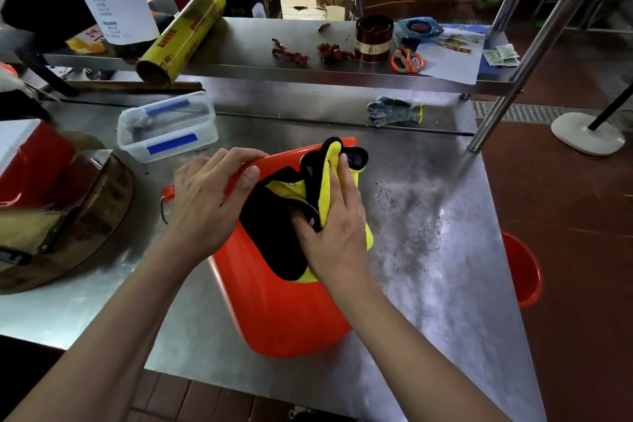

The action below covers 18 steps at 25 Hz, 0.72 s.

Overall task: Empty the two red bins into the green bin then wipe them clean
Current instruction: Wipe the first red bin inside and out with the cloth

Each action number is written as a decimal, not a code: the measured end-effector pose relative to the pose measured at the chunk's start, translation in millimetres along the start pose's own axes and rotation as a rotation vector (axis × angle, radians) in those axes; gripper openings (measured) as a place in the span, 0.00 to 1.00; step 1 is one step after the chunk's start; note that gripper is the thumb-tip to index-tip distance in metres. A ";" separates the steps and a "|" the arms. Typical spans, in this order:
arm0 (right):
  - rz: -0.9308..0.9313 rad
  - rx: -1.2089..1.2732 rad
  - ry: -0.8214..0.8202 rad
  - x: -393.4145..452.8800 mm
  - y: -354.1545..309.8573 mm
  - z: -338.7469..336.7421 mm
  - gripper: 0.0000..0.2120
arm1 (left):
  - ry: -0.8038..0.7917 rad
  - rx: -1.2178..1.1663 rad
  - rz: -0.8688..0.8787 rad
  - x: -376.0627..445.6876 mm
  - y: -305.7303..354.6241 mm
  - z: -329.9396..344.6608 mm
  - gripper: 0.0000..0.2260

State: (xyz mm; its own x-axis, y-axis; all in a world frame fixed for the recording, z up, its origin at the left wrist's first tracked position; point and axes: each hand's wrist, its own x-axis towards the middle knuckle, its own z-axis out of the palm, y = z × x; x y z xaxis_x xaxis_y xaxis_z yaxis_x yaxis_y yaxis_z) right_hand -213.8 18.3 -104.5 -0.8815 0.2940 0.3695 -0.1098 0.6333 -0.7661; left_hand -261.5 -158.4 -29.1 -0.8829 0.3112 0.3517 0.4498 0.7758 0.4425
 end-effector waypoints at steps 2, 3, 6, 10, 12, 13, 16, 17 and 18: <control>-0.021 -0.016 -0.023 -8.9 6.0 1.8 0.43 | -0.006 -0.014 -0.017 -0.6 -4.5 -2.5 0.14; -0.029 -0.028 -0.039 -15.8 10.5 2.7 0.44 | -0.006 -0.025 -0.028 -0.9 -7.3 -4.1 0.14; -0.048 -0.043 -0.062 -44.1 27.2 3.6 0.45 | 0.004 -0.057 -0.074 -2.5 -15.2 -10.0 0.14; -0.050 -0.047 -0.087 -85.0 47.8 0.3 0.43 | -0.020 -0.089 -0.107 -3.0 -18.2 -13.0 0.14; -0.060 -0.040 -0.082 -104.3 58.5 -0.9 0.42 | -0.032 -0.100 -0.129 -1.9 -17.9 -14.5 0.14; -0.064 -0.044 -0.081 -112.5 63.0 -1.0 0.42 | -0.034 -0.104 -0.143 -1.8 -17.5 -15.4 0.13; -0.046 -0.063 -0.079 -123.6 71.5 -1.9 0.42 | -0.034 -0.098 -0.156 -1.1 -14.4 -16.0 0.14; -0.044 -0.065 -0.079 -123.3 71.5 -2.4 0.42 | -0.034 -0.094 -0.161 0.2 -12.9 -16.1 0.14; -0.045 -0.061 -0.082 -121.8 70.3 -3.1 0.43 | -0.031 -0.086 -0.167 1.3 -11.2 -16.0 0.15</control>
State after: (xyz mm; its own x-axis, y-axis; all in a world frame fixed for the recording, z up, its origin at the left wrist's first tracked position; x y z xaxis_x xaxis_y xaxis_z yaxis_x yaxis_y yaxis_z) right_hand -112.8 29.3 -201.7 -0.9112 0.2065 0.3564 -0.1241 0.6875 -0.7155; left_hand -265.6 -175.5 -20.4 -0.9495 0.1995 0.2423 0.3050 0.7686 0.5623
